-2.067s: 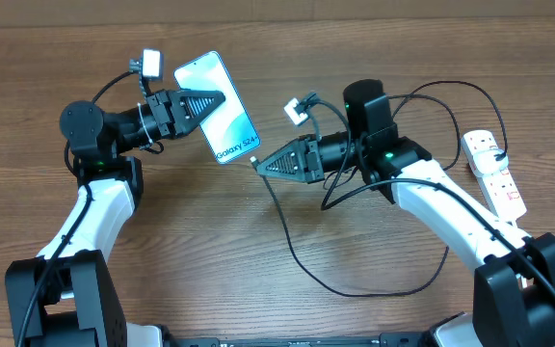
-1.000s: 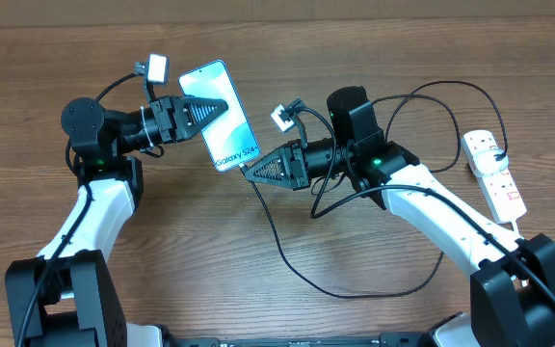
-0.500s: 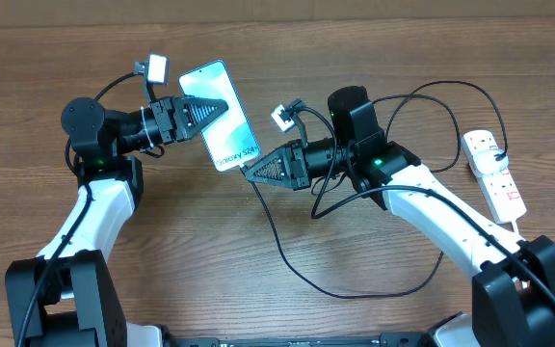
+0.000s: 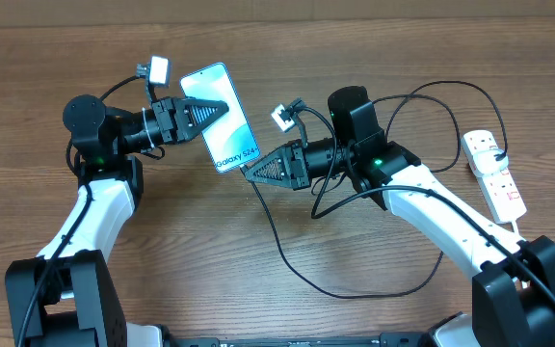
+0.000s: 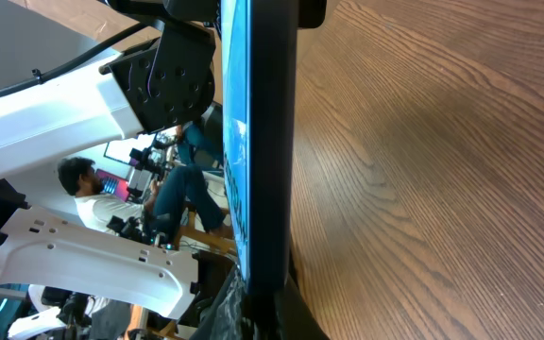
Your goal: Plug charger to phone and switch on socket
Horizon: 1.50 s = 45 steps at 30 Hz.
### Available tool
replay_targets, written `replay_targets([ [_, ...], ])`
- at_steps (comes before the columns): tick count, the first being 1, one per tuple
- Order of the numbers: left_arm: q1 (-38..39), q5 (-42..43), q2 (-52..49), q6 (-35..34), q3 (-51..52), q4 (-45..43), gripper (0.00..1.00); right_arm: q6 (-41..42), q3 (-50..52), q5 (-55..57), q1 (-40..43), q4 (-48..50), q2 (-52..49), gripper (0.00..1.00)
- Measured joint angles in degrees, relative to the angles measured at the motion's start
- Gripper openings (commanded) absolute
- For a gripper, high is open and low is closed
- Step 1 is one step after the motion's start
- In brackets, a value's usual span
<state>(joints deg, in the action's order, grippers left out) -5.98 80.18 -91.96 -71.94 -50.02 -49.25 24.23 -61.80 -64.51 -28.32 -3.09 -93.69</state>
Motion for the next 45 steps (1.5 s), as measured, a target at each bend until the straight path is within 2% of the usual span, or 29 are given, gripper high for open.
replay_targets([
  [45, -0.55, -0.50, 0.00, 0.13, 0.00, 0.00, 0.05, -0.11, 0.00, 0.39, 0.00, 0.07, 0.00, 0.04],
])
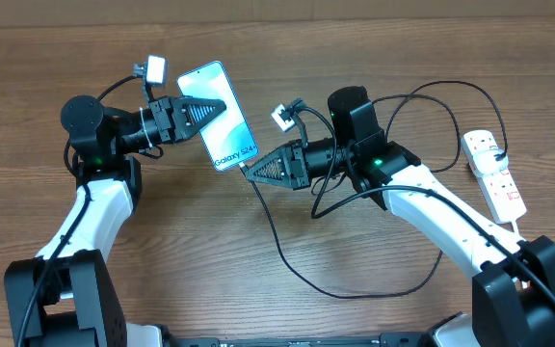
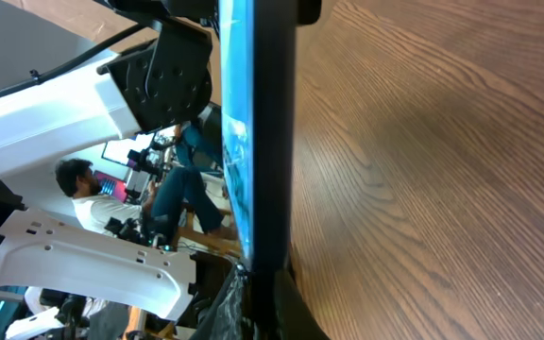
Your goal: Plug charger to phone and switch on socket
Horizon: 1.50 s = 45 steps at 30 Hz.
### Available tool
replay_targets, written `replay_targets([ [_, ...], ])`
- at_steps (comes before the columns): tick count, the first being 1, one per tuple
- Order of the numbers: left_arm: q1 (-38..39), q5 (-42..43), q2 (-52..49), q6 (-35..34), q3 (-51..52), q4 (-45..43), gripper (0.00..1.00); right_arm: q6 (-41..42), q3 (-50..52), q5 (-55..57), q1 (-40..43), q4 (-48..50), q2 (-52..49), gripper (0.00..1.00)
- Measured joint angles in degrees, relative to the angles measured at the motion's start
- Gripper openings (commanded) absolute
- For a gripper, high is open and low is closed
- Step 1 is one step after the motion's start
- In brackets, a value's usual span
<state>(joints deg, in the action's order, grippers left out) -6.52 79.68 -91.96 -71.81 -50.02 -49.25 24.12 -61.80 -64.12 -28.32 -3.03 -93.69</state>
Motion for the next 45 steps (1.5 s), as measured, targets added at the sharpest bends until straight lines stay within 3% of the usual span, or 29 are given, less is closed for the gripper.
replay_targets([
  [45, -0.26, -0.22, 0.00, 1.51, 0.00, 0.02, 0.04, 0.02, 0.00, -1.70, -0.02, -0.02, 0.00, 0.04],
])
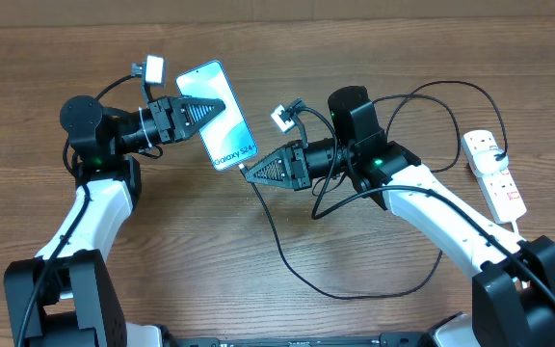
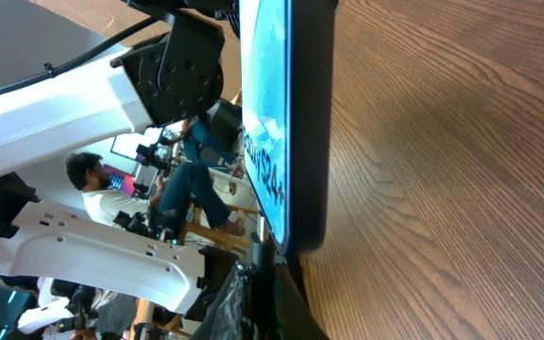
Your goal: Plug charger to phone and switch on socket
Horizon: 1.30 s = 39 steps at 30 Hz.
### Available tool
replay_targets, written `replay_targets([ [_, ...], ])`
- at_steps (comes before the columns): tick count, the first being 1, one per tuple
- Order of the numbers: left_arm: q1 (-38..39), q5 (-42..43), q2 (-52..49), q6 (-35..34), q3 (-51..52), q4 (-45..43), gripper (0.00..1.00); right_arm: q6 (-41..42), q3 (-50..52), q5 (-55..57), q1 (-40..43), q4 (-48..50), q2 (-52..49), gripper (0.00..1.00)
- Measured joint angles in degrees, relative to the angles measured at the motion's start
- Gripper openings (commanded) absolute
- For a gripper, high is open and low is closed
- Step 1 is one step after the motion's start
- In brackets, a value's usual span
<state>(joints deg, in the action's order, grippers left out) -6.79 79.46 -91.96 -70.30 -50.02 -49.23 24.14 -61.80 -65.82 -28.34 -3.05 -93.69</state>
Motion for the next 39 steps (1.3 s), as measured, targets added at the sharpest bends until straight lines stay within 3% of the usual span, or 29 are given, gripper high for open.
replay_targets([
  [39, 0.00, -0.20, 0.00, -0.26, 0.00, 0.00, 0.04, 0.04, 0.00, 1.73, 0.02, 0.68, 0.00, 0.04],
])
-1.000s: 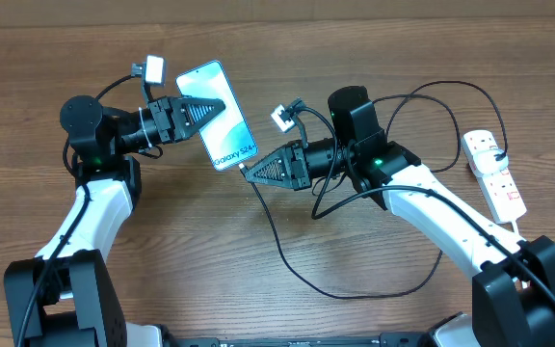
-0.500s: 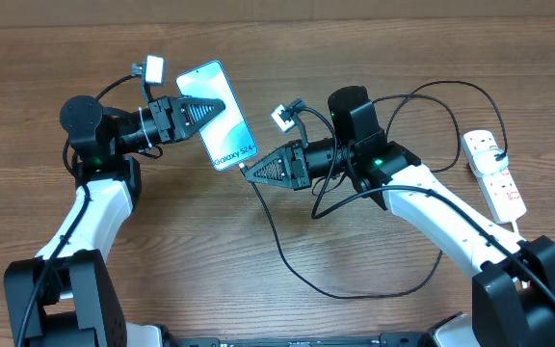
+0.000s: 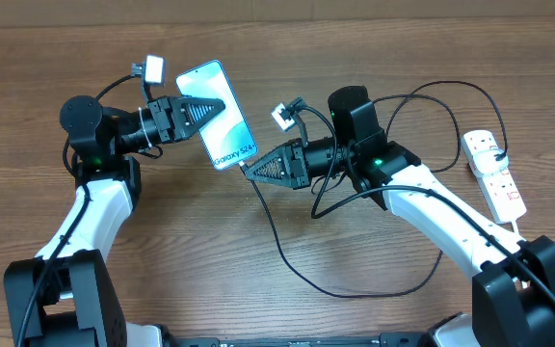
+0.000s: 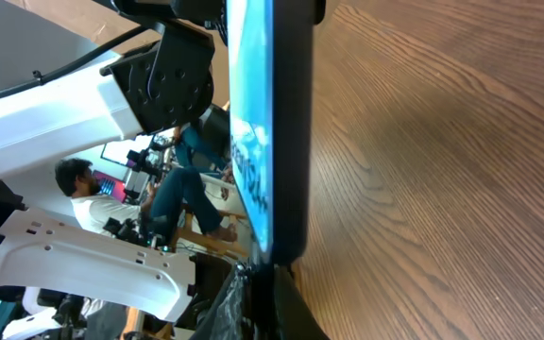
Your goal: Plug charger to phone and switch on socket
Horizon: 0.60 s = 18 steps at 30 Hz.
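Note:
My left gripper point(image 3: 222, 106) is shut on the phone point(image 3: 231, 143), holding it up off the table with its lit screen facing the overhead camera. My right gripper point(image 3: 247, 170) is shut on the black charger plug point(image 4: 264, 280), right at the phone's lower end. In the right wrist view the phone point(image 4: 286, 123) stands nearly edge-on above the fingertips point(image 4: 296, 307), its bottom end meeting the plug. How deep the plug sits cannot be told. The black cable point(image 3: 287, 260) loops across the table to the white power strip point(image 3: 494, 173) at the far right.
The wooden table point(image 3: 191, 251) lies under both arms. Slack cable loops lie in front of and behind the right arm point(image 3: 432, 207). The left arm point(image 3: 94, 207) reaches in from the near left. The power strip lies near the right edge.
In the right wrist view the phone has turned closer to edge-on, showing less of its screen, and its bottom end sits slightly lower, against the plug. The overhead view looks unchanged.
At the oldest moment both grippers held as now, phone edge-on with its end down between my right fingers. At 2.8 s ago the pair sat slightly further left. At 1.3 s ago the phone was turned with more screen showing; now it is nearer edge-on again.

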### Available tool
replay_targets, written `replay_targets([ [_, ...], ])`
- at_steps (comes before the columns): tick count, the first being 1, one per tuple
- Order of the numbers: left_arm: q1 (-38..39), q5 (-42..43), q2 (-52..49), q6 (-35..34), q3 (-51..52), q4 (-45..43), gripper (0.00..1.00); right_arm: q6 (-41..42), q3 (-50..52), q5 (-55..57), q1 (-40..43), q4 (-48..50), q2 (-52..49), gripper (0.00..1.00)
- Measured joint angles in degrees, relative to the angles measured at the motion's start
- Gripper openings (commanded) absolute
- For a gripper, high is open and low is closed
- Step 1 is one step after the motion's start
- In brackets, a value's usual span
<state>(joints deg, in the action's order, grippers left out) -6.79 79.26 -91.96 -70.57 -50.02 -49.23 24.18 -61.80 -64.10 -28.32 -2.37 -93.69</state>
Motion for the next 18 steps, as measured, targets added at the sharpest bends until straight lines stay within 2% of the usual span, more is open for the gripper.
replay_targets([
  [18, 0.46, -0.90, 0.00, -0.42, 0.00, -0.02, 0.04, 0.22, -0.02, 0.46, 0.00, 0.22, 0.00, 0.04],
])
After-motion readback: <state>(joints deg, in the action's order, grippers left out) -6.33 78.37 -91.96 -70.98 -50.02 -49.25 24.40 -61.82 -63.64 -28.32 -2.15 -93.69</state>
